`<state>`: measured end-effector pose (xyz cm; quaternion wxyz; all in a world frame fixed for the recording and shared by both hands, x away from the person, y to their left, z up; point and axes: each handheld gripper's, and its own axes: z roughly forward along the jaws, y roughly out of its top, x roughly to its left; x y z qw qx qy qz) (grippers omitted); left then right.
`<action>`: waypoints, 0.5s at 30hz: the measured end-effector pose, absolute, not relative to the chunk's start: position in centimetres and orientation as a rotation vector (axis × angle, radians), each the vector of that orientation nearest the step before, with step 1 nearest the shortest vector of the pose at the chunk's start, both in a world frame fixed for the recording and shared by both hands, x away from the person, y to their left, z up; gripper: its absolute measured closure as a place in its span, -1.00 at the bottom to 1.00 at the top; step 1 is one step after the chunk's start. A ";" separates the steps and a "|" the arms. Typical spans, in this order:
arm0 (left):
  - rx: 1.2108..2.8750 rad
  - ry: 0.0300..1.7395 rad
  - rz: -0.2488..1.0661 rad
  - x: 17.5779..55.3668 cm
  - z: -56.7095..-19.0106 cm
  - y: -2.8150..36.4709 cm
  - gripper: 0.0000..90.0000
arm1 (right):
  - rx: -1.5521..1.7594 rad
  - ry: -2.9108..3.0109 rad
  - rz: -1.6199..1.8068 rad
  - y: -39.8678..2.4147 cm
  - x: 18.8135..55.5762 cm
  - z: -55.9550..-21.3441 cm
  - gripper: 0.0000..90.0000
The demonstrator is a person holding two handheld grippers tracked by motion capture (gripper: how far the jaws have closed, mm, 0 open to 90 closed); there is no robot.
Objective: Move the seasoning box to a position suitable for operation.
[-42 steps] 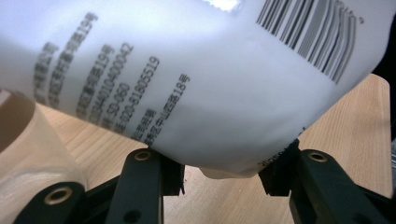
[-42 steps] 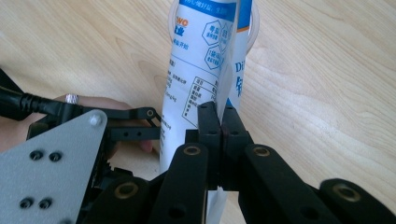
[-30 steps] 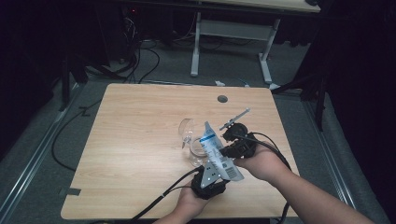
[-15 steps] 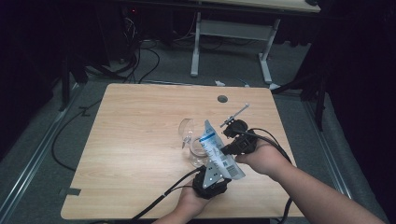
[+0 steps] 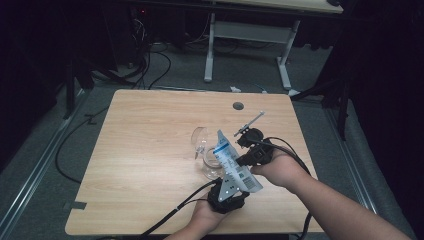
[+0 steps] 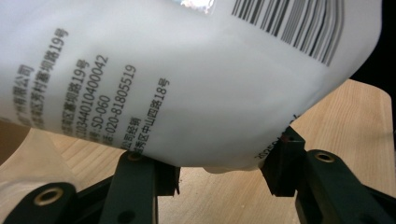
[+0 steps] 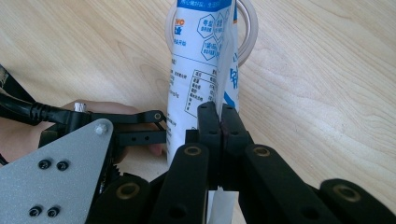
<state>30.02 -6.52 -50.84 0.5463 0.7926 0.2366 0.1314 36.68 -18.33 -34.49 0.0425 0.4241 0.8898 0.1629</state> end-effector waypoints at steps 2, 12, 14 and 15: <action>1.878 0.564 0.304 30.1 -50.8 -6.5 0.23 | 1.275 2.728 0.500 -18.2 36.7 -34.5 1.00; 1.888 0.551 0.315 30.0 -50.7 -6.3 0.22 | 1.270 2.728 0.496 -17.8 37.0 -34.5 1.00; 1.884 0.549 0.314 30.0 -50.6 -6.3 0.23 | 1.263 2.727 0.508 -17.8 37.0 -34.5 1.00; 1.882 0.544 0.312 30.0 -50.5 -6.3 0.24 | 1.263 2.727 0.510 -17.8 37.0 -34.5 1.00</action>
